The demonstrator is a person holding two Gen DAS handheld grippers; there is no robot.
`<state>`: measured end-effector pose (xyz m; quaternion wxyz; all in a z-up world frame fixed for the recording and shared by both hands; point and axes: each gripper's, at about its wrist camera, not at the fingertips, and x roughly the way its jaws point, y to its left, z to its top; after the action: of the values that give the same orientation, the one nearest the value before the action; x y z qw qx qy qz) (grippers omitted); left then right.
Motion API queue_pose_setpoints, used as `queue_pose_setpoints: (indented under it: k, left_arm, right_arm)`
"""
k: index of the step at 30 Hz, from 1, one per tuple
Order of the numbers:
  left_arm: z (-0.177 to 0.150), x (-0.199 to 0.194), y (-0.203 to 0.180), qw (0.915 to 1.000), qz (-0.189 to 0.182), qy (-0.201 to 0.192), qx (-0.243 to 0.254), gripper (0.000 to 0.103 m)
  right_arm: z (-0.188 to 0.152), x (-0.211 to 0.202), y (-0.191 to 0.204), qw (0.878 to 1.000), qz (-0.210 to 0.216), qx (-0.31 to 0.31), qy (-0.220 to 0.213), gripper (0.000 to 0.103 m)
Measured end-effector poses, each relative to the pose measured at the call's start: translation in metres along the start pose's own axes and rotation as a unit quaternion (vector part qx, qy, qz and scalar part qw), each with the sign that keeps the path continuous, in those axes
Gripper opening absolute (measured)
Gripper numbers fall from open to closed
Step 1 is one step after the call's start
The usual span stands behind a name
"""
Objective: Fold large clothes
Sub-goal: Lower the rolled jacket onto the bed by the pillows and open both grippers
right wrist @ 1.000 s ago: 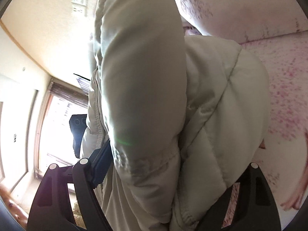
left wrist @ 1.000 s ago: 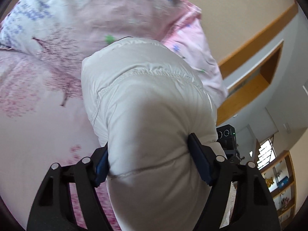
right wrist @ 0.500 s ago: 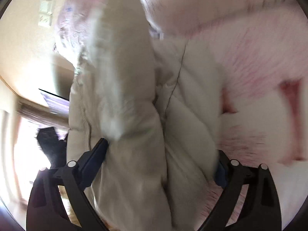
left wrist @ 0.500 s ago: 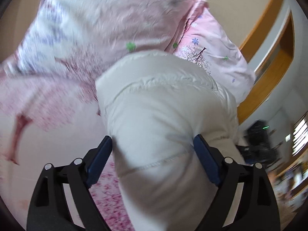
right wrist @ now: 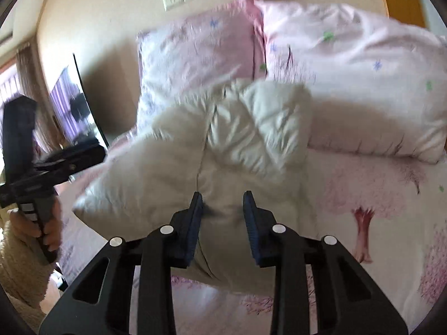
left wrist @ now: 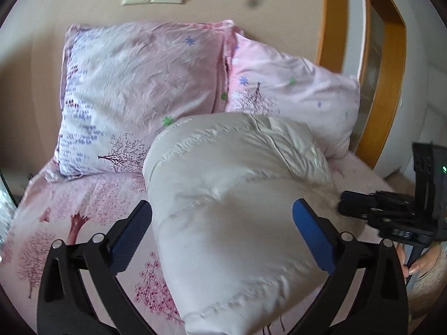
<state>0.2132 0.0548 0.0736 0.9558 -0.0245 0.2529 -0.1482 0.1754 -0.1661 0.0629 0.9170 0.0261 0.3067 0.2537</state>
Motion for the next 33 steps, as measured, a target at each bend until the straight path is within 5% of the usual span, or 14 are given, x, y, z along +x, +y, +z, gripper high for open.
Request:
queue_pose_setpoints:
  k: [5,8,11,13,18,23,27,29,33]
  left_arm:
    - [-0.019,0.010,-0.019,0.9984,0.016,0.034,0.043,0.101]
    - [-0.031,0.023,-0.023,0.9972,-0.012,0.061,0.040,0.101]
    - [-0.040,0.034,-0.032,0.9950,0.002,0.076,0.065,0.101]
    - [-0.042,0.037,-0.035,0.9941,0.007,0.083,0.070,0.101]
    - [-0.044,0.039,-0.035,0.9939,0.003,0.089,0.065,0.101]
    - [-0.045,0.040,-0.040,0.9935,0.010,0.088,0.071,0.101]
    - [-0.043,0.042,-0.038,0.9939,0.010,0.086,0.069,0.101]
    - [-0.042,0.043,-0.040,0.9943,0.010,0.078,0.072,0.101]
    - [-0.033,0.039,-0.057,0.9941,0.022,0.037,0.099,0.101]
  right_arm:
    - [-0.027,0.044,-0.025,0.997,0.008,0.041,0.058,0.031]
    - [-0.037,0.045,-0.034,0.995,0.021,0.061,0.070,0.031]
    - [-0.037,0.046,-0.037,0.994,0.023,0.065,0.083,0.031]
    - [-0.026,0.040,-0.036,0.993,0.019,0.069,0.091,0.031]
    - [0.032,0.011,-0.045,0.997,0.008,0.078,0.006,0.035]
    - [0.087,0.041,-0.051,0.997,-0.023,0.079,-0.001,0.035]
    - [0.100,0.077,-0.060,0.995,-0.064,0.073,0.035,0.036]
    - [0.094,0.109,-0.071,0.988,-0.110,0.061,0.089,0.037]
    - [0.079,0.136,-0.110,0.974,-0.106,0.134,0.149,0.036]
